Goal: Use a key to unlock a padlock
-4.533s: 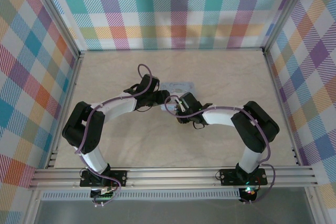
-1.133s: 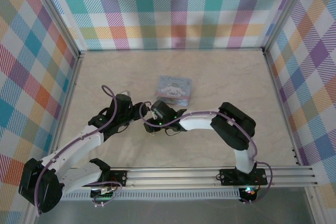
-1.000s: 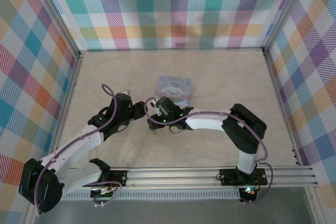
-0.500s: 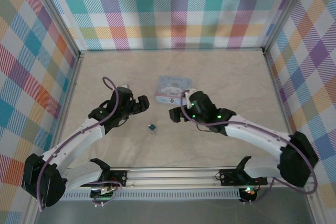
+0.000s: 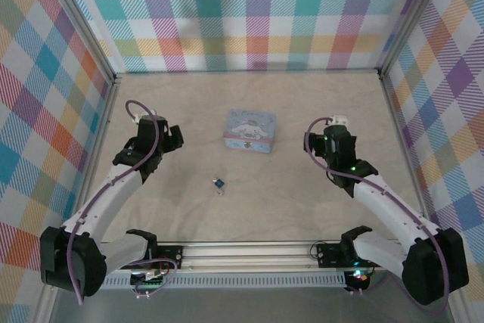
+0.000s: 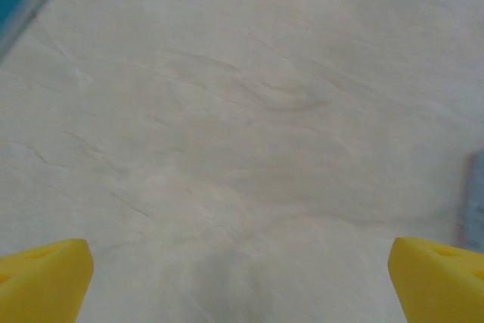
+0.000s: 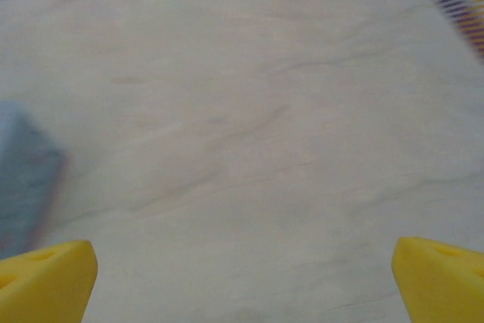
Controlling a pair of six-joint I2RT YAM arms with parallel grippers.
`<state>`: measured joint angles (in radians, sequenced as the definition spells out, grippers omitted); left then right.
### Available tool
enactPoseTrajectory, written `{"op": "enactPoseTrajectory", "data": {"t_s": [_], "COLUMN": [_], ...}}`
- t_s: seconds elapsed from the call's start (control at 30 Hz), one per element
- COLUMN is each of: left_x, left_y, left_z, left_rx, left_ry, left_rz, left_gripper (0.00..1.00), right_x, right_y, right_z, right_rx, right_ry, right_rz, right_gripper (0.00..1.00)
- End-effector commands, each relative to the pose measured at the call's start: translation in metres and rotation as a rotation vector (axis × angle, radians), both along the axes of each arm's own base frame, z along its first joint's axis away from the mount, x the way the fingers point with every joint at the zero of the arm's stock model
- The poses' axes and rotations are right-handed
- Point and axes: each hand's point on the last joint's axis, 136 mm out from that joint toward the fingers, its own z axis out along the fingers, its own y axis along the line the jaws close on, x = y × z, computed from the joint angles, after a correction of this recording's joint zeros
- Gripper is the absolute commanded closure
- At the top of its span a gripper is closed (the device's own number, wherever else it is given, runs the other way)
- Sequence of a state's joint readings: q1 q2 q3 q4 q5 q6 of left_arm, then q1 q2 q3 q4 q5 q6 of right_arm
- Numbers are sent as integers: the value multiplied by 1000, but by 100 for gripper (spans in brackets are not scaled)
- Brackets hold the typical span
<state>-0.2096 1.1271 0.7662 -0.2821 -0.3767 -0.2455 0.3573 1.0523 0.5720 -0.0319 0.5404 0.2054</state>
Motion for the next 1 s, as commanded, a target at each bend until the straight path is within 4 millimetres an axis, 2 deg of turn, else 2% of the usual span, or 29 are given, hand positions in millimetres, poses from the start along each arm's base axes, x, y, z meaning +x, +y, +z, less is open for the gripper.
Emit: {"op": "enactPoseTrajectory", "data": {"t_s": [0.0,0.07,0.2,0.3,0.37,0.43,0.5,0.53,0.57,0.63,0.67,0.73,0.97], "left_x": [17,26,51,61,66,67,66,65,65,60,60,56,57], "left_y": [22,32,31,27,22,20,14,9,4,0,4,14,14], "left_z": [-10,-29,-56,-73,-73,-78,-79,-79,-79,-87,-84,-85,-84], "left_rx": [106,103,132,130,125,107,98,88,83,60,70,74,84], "left_ry": [-51,-38,-87,-113,-139,-175,-187,-193,-205,-221,-289,-255,-265], "left_rz": [22,57,16,-11,-46,-63,-104,-137,-163,-202,-183,-116,-114], "left_gripper": [0,0,0,0,0,0,0,0,0,0,0,0,0], "right_x": [15,23,37,49,53,58,61,67,65,67,65,67,69], "right_y": [-38,-47,-49,-38,-30,-31,-28,-33,-35,-39,-37,-36,-36], "right_z": [2,-10,-35,-29,-37,-43,-60,-55,-60,-58,-59,-58,-61], "right_rx": [-115,-86,-67,-70,-32,-2,26,11,42,40,43,44,77], "right_ry": [-109,-132,-163,-223,-236,-270,-213,-241,-184,-210,-192,-201,-175], "right_rz": [-129,-140,-107,-17,71,94,134,106,98,85,94,98,117], "right_gripper": [0,0,0,0,0,0,0,1,0,0,0,0,0]}}
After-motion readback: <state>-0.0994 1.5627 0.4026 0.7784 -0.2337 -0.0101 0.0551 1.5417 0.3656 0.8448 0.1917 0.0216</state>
